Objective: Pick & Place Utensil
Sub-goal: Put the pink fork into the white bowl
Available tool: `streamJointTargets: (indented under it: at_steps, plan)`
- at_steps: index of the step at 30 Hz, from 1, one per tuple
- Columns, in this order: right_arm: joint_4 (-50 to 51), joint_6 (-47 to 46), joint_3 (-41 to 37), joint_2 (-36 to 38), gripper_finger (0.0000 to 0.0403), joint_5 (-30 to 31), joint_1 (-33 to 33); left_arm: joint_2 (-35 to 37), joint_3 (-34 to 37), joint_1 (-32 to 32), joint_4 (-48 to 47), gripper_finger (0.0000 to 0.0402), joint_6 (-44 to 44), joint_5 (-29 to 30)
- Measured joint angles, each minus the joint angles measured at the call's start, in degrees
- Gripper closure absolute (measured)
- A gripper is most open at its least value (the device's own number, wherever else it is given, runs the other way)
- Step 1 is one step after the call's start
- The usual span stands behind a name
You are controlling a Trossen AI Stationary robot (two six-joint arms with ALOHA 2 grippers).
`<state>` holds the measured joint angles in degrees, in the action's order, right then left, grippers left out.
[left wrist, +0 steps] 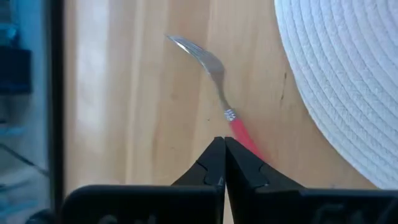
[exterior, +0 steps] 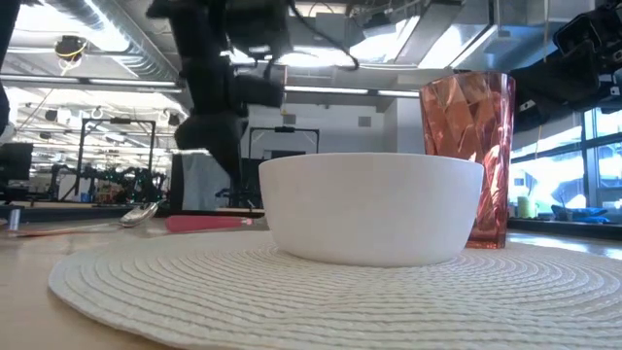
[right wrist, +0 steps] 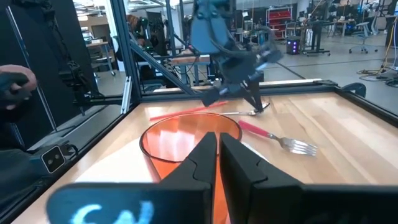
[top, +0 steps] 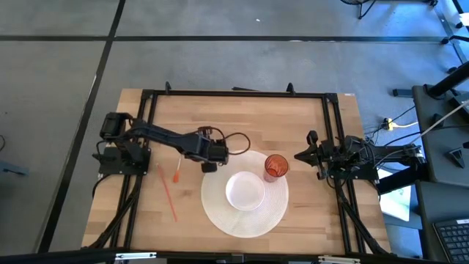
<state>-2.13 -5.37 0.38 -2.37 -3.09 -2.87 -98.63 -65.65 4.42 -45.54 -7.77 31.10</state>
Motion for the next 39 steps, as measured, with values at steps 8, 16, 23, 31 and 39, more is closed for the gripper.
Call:
streamJointTargets:
  at_steps: [8, 16, 23, 31, 39]
  plan:
    - [0.15, -0.15, 0.00, 0.00, 0.0382, 0.00, 0.00, 0.13, -2.13, 0.41, -2.00, 0.0399, -2.67, -4.68]
    - [0.31, -0.17, 0.00, 0.00, 0.0382, 0.00, 0.01, 0.13, -2.13, -4.34, -0.95, 0.0351, 1.37, -10.16]
    - [0.35, -0.03, 0.00, 0.00, 0.0382, -0.02, 0.00, -1.12, -2.14, -8.43, 1.78, 0.0271, 2.40, -15.45]
    - [0.79, -0.16, 0.00, 0.00, 0.0382, -0.02, 0.01, -6.30, -2.16, -9.90, 2.18, 0.0215, 3.50, -17.78]
    - [0.79, -0.17, 0.00, 0.00, 0.0382, -0.02, 0.01, -11.01, -2.51, -11.79, 2.90, 0.0208, 4.23, -17.67]
